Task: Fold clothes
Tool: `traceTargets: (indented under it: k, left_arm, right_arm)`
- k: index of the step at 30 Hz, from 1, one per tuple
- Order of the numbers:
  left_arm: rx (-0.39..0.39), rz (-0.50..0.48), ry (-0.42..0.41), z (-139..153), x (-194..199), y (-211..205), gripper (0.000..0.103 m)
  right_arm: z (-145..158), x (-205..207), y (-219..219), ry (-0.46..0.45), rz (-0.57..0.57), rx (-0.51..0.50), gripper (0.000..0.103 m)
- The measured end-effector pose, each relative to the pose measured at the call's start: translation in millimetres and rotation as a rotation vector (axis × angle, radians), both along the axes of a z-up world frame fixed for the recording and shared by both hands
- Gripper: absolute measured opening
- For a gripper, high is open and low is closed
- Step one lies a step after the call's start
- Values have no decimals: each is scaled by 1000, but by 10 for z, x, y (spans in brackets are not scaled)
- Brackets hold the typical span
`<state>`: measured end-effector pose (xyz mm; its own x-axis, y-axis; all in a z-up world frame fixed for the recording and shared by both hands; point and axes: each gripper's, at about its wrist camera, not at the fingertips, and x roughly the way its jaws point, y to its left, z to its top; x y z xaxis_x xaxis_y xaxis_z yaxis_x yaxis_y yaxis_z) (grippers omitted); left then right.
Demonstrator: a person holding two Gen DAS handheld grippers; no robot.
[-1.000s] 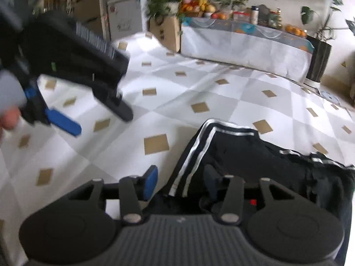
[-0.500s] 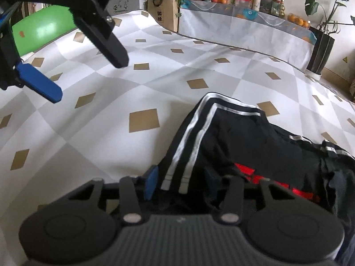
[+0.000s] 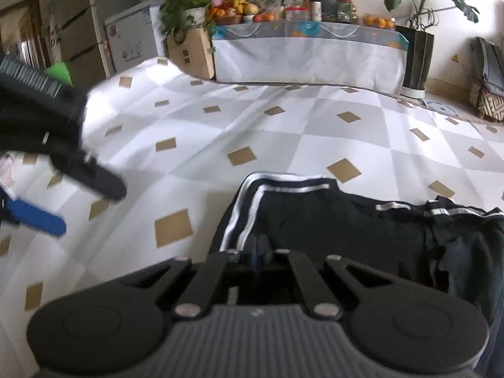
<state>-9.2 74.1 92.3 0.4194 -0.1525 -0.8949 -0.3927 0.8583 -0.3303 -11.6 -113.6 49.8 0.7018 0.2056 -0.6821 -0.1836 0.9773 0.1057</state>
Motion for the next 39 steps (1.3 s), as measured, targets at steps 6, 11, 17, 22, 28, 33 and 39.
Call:
traceTargets:
  k: [6,11,17,22,28,33,39]
  left_arm:
    - [1,3,-1,5,11,0,77]
    - [1,9,0,4,6,34,77]
    - [-10,19,3,-1,0,61,77]
    - [-11,21,4,1,-1,65,77]
    - [-5,17,3,5,5,57,77]
    - [-1,10,7,-2,16,49,77]
    - [10,0,11,-17,26,24,77]
  right_arm:
    - [-42,-51,95,40,122,9,23]
    - [-184,-129,240,71,197,-70,34]
    - [-319,-188,324,72,225,-131,40]
    - [-334,-175,302,68,200,-120,22]
    - [-247,-81,137,97,121,-15,10]
    - [-143,-25,34,89,74,45,10]
    - [-6,13,-253,38,-127,93,10]
